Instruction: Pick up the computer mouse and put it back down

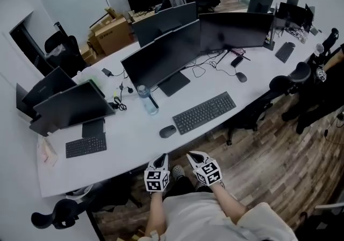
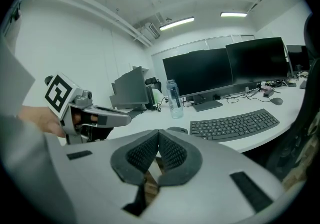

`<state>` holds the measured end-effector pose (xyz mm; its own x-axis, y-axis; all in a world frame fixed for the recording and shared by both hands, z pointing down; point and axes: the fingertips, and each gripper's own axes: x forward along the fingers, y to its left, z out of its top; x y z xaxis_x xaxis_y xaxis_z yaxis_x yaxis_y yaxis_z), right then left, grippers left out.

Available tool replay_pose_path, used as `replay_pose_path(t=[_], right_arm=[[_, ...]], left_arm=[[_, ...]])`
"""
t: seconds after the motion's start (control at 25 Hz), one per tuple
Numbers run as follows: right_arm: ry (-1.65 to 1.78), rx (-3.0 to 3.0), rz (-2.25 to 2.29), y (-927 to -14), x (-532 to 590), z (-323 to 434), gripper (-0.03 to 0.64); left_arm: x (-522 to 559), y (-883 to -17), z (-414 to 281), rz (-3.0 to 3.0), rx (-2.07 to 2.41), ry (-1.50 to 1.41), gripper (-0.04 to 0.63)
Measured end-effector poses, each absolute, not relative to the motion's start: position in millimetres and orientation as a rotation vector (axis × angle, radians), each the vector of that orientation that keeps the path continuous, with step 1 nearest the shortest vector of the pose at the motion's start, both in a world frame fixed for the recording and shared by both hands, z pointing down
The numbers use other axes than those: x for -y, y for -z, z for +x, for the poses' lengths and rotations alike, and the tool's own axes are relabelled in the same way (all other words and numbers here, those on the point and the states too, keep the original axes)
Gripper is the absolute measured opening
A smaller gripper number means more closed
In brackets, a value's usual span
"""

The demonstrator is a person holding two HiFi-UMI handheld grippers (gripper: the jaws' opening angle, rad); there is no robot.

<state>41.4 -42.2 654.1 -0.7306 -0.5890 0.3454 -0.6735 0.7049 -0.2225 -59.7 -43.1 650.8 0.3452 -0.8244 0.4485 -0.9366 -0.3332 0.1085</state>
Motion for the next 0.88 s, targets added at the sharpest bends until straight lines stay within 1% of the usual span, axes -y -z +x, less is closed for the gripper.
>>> replay_pose_path(t=[0.32,0.52,0.88], right_arm=[[-0.501,2.654,1.016,-658.9,27.1,60.9,0.006],[-0.528,2.691,0.983,-662.1,22.7,55.0,0.006],[-0.511,2.684,0.912,-668.7,11.7,54.9,0.006]], left_arm=[[43.8,-633.9,-37.8,2.370,1.504,-0.369,0.025],[38.2,-624.3,-44.6,2.408,1.523,-0.373,0.025],[38.4,-641.7,-55.8,2.343,1.534,-0.398,0.025]])
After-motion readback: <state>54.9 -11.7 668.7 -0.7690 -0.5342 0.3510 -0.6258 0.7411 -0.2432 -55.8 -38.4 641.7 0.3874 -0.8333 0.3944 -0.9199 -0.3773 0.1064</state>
